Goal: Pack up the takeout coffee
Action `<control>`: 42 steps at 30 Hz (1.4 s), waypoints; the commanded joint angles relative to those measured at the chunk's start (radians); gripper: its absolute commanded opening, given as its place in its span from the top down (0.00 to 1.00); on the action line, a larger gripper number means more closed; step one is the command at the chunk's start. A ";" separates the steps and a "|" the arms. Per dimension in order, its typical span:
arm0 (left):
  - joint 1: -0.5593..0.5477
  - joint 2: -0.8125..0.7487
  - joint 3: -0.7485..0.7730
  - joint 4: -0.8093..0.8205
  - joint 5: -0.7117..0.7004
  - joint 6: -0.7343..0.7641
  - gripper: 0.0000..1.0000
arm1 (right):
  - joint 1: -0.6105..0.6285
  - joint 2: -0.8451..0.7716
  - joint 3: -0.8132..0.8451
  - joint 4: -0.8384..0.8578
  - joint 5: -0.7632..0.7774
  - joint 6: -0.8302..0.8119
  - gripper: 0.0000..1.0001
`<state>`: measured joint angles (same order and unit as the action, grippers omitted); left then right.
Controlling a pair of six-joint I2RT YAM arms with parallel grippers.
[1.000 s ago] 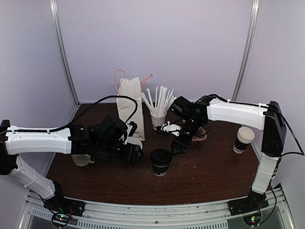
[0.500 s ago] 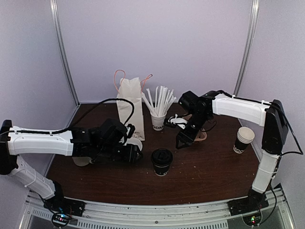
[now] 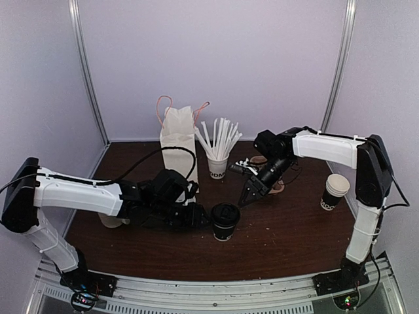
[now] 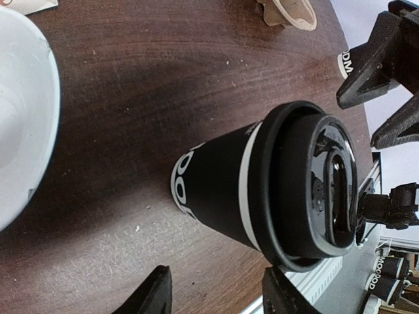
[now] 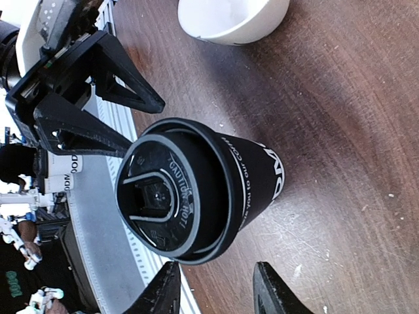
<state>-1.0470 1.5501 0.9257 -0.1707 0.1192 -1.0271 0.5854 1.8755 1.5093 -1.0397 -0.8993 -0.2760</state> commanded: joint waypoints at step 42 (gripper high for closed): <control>-0.008 0.053 0.057 -0.019 0.031 -0.068 0.53 | 0.015 0.128 0.040 0.022 -0.103 0.058 0.58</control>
<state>-1.0626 1.5673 0.9634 -0.1875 0.1509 -1.1019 0.5873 1.9793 1.5349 -1.0260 -0.9913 -0.2234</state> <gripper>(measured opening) 0.470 0.417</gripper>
